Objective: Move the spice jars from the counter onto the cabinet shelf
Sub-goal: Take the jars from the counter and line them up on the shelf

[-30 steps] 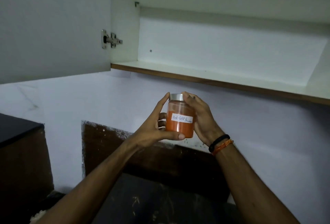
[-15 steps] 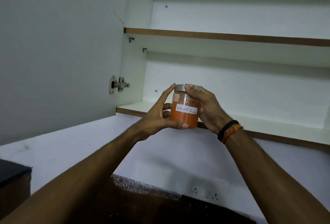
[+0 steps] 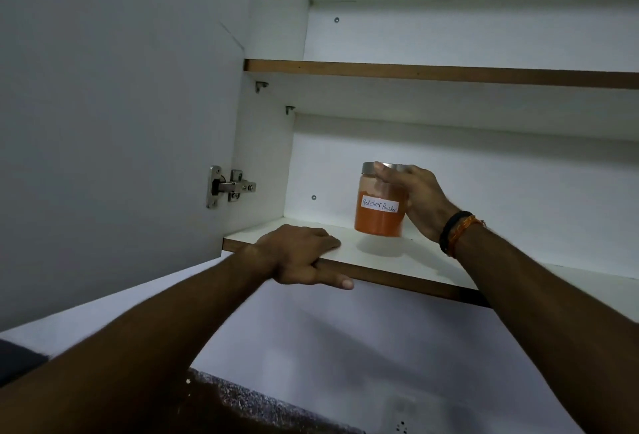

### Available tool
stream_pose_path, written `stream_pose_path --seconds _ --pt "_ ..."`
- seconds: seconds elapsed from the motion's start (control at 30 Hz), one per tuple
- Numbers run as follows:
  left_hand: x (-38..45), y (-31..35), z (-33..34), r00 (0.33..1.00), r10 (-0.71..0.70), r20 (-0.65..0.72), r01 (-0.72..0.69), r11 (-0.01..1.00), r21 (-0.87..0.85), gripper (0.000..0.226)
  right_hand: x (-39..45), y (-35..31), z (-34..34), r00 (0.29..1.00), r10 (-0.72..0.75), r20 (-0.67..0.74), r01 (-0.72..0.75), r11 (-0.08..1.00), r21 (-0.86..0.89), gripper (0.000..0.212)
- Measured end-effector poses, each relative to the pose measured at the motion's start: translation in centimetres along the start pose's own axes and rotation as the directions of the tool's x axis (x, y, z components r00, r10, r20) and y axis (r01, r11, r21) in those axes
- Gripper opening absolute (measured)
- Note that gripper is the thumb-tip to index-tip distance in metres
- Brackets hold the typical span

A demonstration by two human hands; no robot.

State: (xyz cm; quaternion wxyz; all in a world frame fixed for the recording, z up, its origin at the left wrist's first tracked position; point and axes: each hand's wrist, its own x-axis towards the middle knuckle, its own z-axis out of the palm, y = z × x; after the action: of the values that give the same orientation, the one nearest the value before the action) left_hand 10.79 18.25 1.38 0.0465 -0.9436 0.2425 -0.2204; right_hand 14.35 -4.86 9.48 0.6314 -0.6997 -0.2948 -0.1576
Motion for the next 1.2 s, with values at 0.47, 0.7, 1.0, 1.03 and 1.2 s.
stream_pose_path --seconds 0.47,0.7,1.0,1.03,1.2 --pt "0.7 -0.8 1.5 0.977 0.076 -0.198 -0.075 0.997 0.013 0.109 7.8 5.9 4.9 0.977 0.108 0.183 -0.083 0.986 -0.141 0.035" --pt "0.7 -0.7 1.2 0.967 0.111 -0.229 -0.110 0.994 0.014 0.091 10.5 6.6 6.4 0.967 0.188 0.174 -0.130 0.946 -0.296 0.043" --pt "0.4 -0.5 0.8 0.963 0.101 -0.249 -0.090 0.994 0.055 0.084 12.9 7.3 8.5 0.971 0.214 0.102 -0.153 0.894 -0.421 0.044" --pt "0.3 -0.5 0.9 0.961 0.100 -0.258 -0.090 0.995 0.050 0.078 13.0 7.4 8.9 0.973 0.209 0.096 -0.150 0.893 -0.424 0.042" --pt "0.3 -0.5 0.8 0.958 0.099 -0.268 -0.086 0.995 0.059 0.072 12.9 7.5 10.5 0.987 0.150 0.063 -0.108 0.894 -0.435 0.054"
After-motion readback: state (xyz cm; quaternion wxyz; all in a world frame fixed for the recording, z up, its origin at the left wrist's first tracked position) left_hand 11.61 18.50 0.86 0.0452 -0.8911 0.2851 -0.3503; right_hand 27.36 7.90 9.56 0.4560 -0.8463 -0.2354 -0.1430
